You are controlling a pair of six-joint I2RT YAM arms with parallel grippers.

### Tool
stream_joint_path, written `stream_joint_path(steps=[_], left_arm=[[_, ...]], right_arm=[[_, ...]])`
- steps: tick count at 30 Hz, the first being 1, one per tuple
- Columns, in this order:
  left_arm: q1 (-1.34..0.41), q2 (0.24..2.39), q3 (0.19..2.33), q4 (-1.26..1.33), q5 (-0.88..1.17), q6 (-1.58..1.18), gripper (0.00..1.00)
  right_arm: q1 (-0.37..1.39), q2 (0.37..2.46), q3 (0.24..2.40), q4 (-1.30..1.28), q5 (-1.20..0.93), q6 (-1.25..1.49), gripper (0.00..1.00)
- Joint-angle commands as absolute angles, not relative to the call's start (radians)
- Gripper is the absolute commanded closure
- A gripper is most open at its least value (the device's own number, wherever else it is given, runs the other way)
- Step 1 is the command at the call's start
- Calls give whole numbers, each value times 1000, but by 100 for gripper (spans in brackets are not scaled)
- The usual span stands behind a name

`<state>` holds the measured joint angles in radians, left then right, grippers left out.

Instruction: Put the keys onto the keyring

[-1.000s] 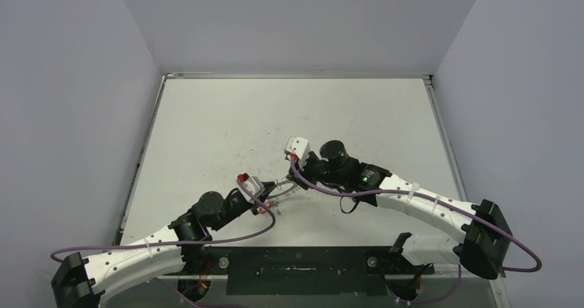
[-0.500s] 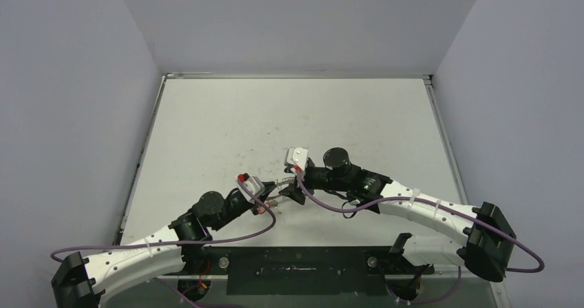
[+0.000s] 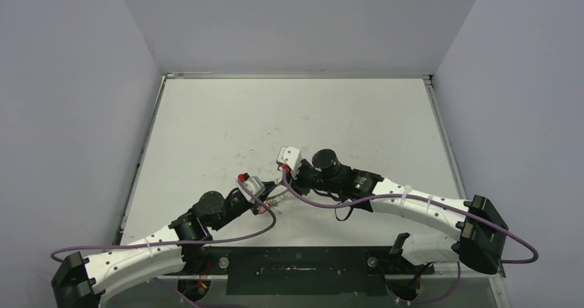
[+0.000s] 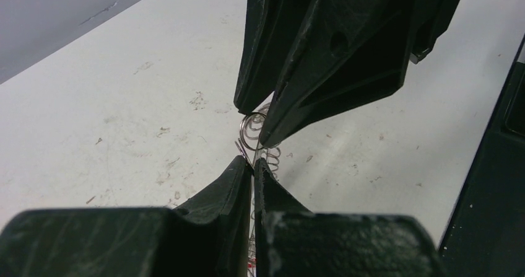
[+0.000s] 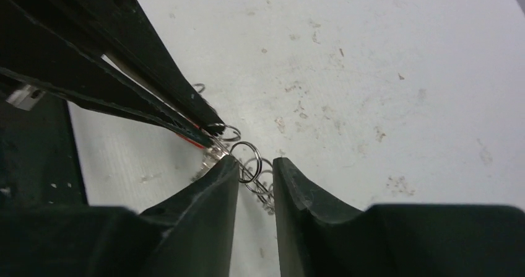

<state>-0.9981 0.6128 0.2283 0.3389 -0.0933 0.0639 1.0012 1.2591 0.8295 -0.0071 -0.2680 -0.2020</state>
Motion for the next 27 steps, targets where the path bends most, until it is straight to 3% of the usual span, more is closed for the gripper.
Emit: stream_joint_path(steps=[1, 3, 6, 11, 18, 27], left_arm=[[-997, 604, 293, 405, -77, 64, 100], [-996, 605, 293, 405, -75, 64, 100], [-997, 604, 290, 406, -70, 67, 100], [-996, 586, 281, 399, -32, 102, 100], [-996, 530, 246, 405, 158, 277, 100], [-997, 492, 237, 379, 241, 408, 100]], right_arm=[[1004, 1246, 882, -73, -116, -195, 78], [1002, 1228, 875, -75, -96, -192, 82], [998, 1192, 850, -62, -93, -191, 81], [976, 1111, 801, -16, -173, -211, 66], [798, 1028, 725, 70, -391, -115, 59], [672, 1002, 665, 68, -457, -37, 50]])
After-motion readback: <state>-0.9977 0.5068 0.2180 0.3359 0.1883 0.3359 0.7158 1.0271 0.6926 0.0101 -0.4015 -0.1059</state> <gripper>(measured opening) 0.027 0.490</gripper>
